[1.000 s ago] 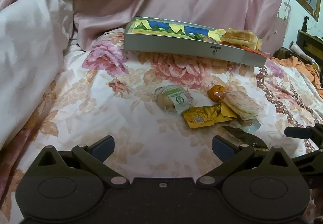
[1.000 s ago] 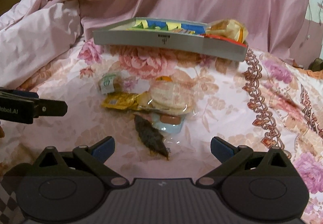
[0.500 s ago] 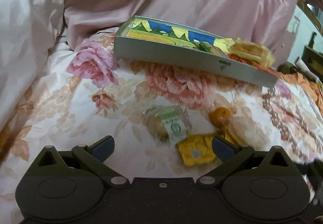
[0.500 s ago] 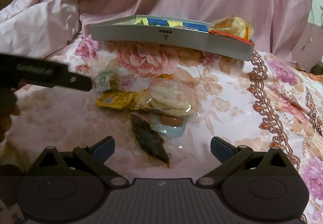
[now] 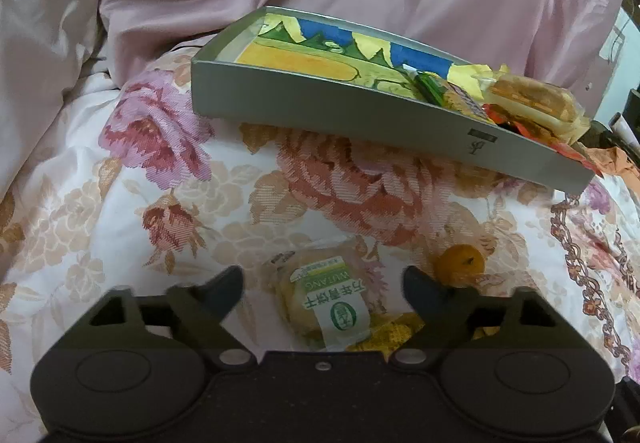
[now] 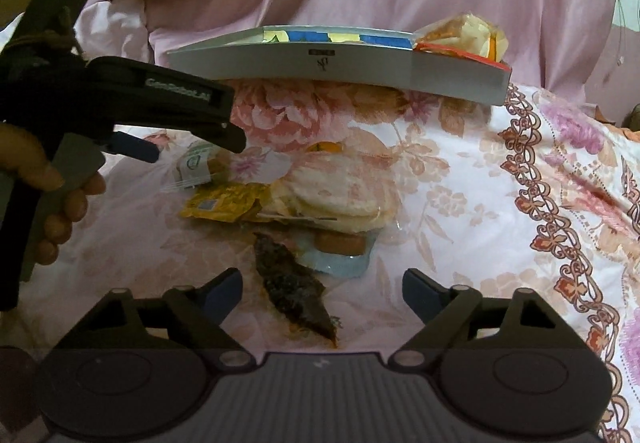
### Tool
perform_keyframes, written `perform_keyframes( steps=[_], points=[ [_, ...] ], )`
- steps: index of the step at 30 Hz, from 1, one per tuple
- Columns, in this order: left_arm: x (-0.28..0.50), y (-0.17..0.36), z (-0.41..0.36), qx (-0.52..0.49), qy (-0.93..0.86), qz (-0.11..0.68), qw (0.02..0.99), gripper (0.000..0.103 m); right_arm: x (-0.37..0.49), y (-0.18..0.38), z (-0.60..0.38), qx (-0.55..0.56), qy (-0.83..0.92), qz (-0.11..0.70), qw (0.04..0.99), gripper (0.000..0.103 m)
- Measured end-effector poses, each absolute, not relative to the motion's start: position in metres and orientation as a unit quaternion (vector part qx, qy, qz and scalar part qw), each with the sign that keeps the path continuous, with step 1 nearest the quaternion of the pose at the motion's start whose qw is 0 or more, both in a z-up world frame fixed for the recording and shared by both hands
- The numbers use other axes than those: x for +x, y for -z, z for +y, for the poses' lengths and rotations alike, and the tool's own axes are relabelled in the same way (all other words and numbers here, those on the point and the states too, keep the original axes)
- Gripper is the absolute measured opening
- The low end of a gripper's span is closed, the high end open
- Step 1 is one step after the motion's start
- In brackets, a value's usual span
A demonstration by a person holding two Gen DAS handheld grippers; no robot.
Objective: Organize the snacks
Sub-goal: 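Grasp the clear-wrapped WUTANG pastry with left tool while right tool approaches dried-fish pack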
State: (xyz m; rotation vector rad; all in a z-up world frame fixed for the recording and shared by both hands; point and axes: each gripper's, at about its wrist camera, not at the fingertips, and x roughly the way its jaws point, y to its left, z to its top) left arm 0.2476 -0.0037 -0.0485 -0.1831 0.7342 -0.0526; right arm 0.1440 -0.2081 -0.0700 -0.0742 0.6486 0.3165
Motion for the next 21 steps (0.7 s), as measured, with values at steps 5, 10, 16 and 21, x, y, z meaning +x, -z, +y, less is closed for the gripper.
perform_keyframes(
  steps=[5,10,16,21],
  points=[
    [0.247,0.056,-0.001,-0.098,0.027,0.374,0.922,0.061,0.142,0.07,-0.205,-0.04,-0.17,0.316,0.933,0.076],
    [0.246,0.056,0.008,-0.102,0.024,0.375,0.921,0.053,0.141,0.07,-0.201,-0.053,-0.169,0.314,0.933,0.069],
    [0.229,0.054,0.018,-0.103,0.032,0.384,0.917,0.053,0.139,0.071,-0.2,-0.057,-0.169,0.319,0.931,0.067],
    [0.199,0.053,0.022,-0.093,0.049,0.392,0.914,0.053,0.137,0.069,-0.199,-0.055,-0.175,0.322,0.929,0.064]
  ],
)
